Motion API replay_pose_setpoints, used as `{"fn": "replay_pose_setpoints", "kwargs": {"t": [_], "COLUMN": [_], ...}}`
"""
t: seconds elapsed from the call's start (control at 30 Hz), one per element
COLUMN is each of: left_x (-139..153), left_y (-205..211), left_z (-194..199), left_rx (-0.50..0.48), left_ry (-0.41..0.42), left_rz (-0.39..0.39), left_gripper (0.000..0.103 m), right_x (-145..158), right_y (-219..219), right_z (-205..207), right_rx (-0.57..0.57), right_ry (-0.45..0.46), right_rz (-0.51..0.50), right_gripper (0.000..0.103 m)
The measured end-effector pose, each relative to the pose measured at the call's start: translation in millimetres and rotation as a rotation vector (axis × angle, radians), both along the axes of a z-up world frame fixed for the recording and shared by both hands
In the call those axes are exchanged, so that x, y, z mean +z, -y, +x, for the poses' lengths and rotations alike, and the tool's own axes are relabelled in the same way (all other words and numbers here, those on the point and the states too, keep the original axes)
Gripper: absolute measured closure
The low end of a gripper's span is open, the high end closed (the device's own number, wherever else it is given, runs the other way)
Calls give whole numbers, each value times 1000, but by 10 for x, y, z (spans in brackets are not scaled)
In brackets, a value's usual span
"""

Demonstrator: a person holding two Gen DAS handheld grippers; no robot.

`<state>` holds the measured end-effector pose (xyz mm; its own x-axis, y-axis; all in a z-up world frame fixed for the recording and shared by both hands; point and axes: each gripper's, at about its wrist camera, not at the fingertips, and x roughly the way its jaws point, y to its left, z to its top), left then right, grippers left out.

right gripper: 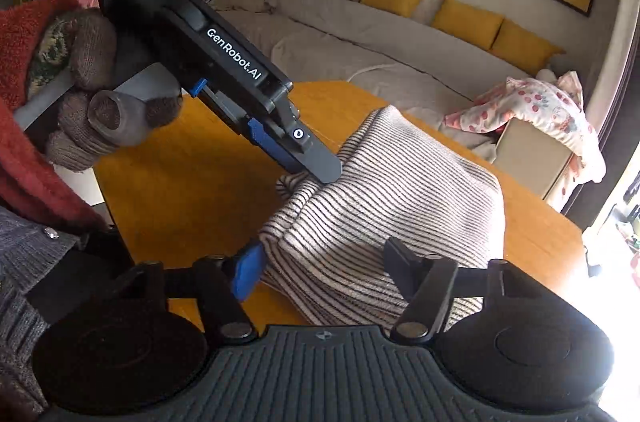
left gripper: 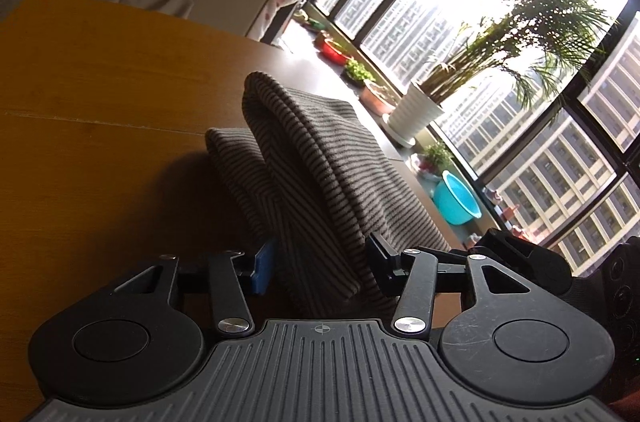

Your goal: Fold clothes

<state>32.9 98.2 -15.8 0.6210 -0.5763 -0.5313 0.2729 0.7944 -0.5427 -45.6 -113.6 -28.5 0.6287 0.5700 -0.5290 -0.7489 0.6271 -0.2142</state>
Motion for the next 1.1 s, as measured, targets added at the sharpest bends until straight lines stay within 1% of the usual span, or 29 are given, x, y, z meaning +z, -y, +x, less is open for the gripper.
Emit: {"fn": "replay_pose_setpoints", "kwargs": {"t": [0.03, 0.07, 0.13, 0.2, 0.23, 0.3, 0.33, 0.4, 0.43, 0.47, 0.5, 0.53, 0.57, 0.6, 0.63, 0.67, 0.7, 0.73, 0.77, 0.8, 0.83, 0.87, 0.97, 1.1], "left_x": [1, 2, -8, -11, -11, -11, -11, -11, -18, -27, -39, -44, -39, -34, -31, -34, -36, -38, -41, -45, -50, -55, -53, 4], "left_y": [-4, -9, -14, 1, 8, 20, 26, 46, 57, 64, 56, 37, 10, -18, -45, -69, -93, -118, -139, -149, -147, -145, -141, -175], "left_z": [-5, -9, -12, -26, -36, -52, -59, -60, -54, -48, -42, -41, -52, -63, -72, -73, -74, -75, -74, -67, -65, -64, -71, -139], "left_rx": [6, 11, 15, 14, 10, -8, -20, -39, -40, -40, -34, -25, -14, -3, 8, 22, 36, 50, 62, 69, 70, 71, 77, 93], "left_ry": [2, 3, 1, 4, 7, 15, 19, 25, 23, 20, 13, 9, 11, 13, 13, 9, 5, 1, -5, -13, -17, -21, -26, -4], "left_rz": [3, 4, -5, -10, -11, -18, -23, -28, -30, -35, -43, -51, -54, -57, -59, -59, -59, -59, -57, -52, -49, -47, -37, -28], "left_gripper": [50, 50, 50, 51, 54, 62, 67, 68, 68, 68, 68, 66, 65, 62, 59, 57, 54, 53, 53, 53, 53, 53, 52, 48], "right_x": [70, 135, 229, 245, 252, 293, 359, 526, 625, 683, 712, 698, 639, 532, 407, 299, 206, 117, 47, -11, -27, -13, 28, 82], "right_y": [70, 150, 294, 406, 461, 529, 553, 578, 561, 512, 445, 374, 320, 266, 216, 184, 163, 143, 125, 109, 116, 139, 208, 299], "right_z": [36, 78, 173, 288, 346, 433, 461, 486, 476, 455, 427, 377, 324, 253, 190, 150, 95, 29, -34, -95, -122, -127, -142, -162], "right_rx": [-13, -31, -74, -131, -160, -185, -164, -82, -35, -5, 14, 18, 12, 7, 6, 6, 8, 10, 11, 12, 14, 15, 20, 26], "right_ry": [-28, -54, -105, -156, -181, -228, -247, -276, -269, -243, -208, -157, -111, -80, -75, -82, -75, -59, -29, 9, 25, 25, 27, 29], "right_rz": [57, 115, 219, 294, 331, 409, 470, 591, 615, 588, 536, 452, 361, 265, 183, 123, 75, 29, -8, -38, -48, -43, -30, -11], "right_gripper": [68, 79, 82, 88, 97, 101, 103, 103, 103, 102, 102, 97, 85, 78, 70, 67, 66, 64, 58, 54, 46, 43, 43, 42]}}
